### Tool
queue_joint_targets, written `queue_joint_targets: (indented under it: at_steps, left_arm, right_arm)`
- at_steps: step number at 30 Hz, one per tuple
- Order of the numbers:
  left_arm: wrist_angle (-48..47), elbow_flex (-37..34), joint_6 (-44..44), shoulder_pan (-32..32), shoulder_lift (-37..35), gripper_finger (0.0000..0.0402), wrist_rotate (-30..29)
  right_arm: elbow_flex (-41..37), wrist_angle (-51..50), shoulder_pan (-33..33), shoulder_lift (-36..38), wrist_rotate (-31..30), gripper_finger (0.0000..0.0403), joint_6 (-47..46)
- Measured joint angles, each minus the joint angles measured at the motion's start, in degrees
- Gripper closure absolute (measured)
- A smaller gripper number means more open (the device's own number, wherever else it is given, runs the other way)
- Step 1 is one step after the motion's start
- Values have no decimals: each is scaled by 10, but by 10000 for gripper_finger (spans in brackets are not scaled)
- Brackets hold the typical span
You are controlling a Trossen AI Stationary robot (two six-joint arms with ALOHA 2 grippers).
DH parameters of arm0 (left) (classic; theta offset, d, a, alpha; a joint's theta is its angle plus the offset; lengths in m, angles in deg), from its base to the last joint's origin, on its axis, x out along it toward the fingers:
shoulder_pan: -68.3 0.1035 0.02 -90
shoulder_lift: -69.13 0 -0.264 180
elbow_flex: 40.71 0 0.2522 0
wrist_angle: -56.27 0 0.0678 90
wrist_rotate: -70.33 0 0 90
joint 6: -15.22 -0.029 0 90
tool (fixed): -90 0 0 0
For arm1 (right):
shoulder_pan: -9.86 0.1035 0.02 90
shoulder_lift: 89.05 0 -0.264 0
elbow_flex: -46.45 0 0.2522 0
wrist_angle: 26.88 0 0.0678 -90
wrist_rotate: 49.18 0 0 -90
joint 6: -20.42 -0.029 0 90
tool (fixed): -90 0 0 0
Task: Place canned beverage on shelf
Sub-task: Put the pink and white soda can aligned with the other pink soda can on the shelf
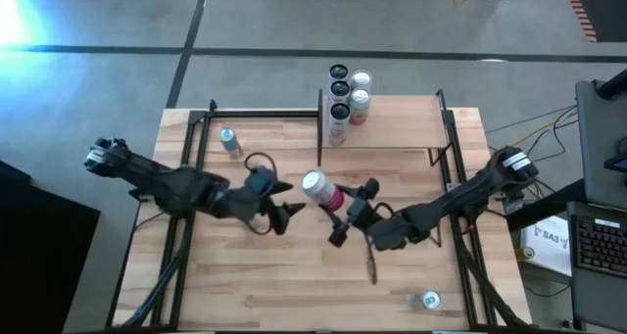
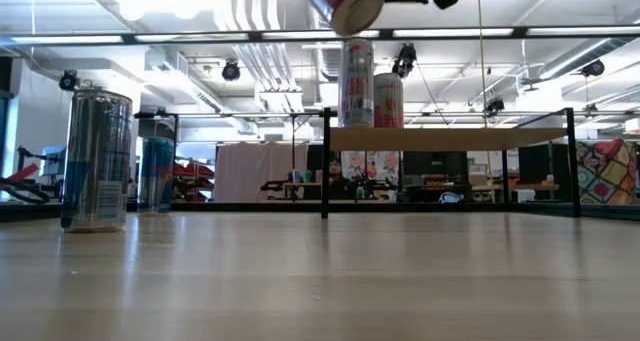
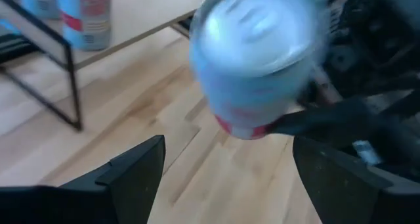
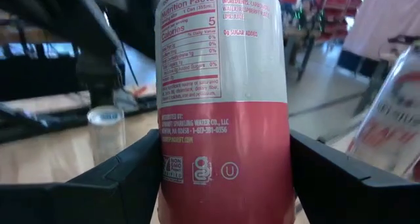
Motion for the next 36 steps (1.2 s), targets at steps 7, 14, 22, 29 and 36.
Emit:
queue_joint_targets:
  at_steps: [7,14,22,29,36]
  left_arm:
    - [208,-106,-24,31,3,89,12]
    - [461,-177,-92,63,47,89,16]
    - [493,-132,-164,85,88,89,135]
    - [311,-20,-259,87,89,89,158]
    - [215,71,-351,130,90,89,331]
  right_arm:
    - [-113,74,-28,54,39,131,-66]
    - [-212,338,-53,61,188,122,-65]
    - [-259,391,-125,91,454,128,-157]
    - [-285,388,-187,144,624,123,-248]
    - [-288,465,-253,164,802,123,-373]
